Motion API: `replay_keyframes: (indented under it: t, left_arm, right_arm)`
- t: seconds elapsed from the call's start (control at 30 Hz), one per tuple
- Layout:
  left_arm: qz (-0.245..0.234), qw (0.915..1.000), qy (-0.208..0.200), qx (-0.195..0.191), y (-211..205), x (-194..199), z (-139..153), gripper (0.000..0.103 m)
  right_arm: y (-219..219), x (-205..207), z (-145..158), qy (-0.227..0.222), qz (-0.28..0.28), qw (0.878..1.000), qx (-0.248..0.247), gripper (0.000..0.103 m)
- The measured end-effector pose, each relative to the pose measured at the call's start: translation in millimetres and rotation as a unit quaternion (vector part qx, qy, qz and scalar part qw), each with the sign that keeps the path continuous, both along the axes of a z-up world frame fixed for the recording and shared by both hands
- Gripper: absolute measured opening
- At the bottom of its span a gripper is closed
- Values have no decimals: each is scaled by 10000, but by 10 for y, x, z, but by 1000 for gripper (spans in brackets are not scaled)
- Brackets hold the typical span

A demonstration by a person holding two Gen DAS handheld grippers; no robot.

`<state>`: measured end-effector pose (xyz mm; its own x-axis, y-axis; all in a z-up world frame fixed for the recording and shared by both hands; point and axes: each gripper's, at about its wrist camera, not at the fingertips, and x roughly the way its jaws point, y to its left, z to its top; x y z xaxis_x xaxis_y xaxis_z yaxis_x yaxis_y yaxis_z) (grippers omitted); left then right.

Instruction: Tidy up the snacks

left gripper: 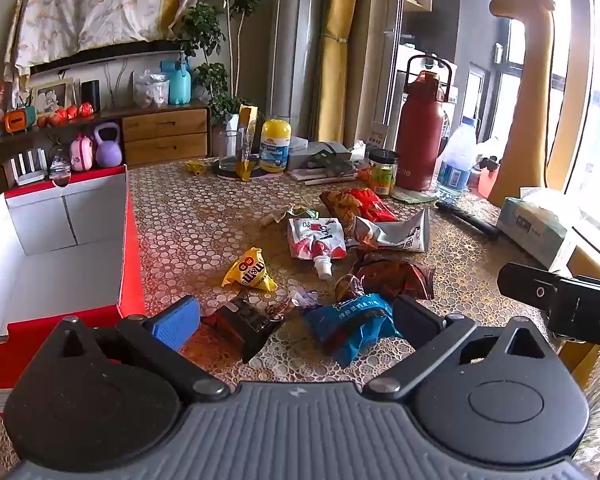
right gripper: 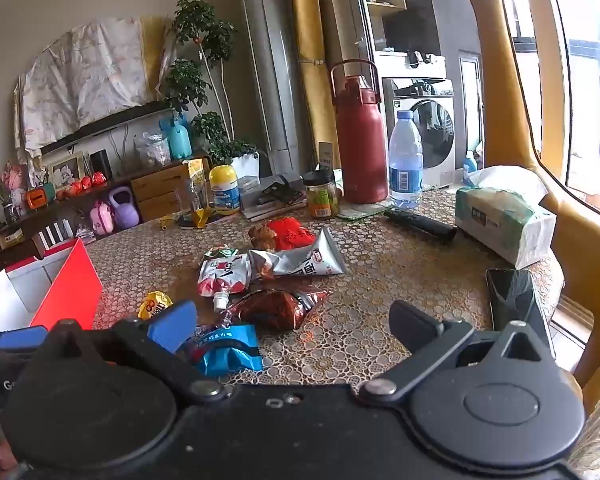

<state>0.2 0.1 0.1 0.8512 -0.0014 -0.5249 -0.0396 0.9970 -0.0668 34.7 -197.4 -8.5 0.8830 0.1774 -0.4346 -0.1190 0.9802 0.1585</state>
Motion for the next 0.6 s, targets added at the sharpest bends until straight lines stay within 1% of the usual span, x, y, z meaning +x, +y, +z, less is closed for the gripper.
replay_keyframes:
  t: [0.6]
  left_arm:
    - [9,10000,-15,-21,-4,-12,-10,103]
  right_arm:
    - [12,-9,-7,43,-23,10000,-25,103]
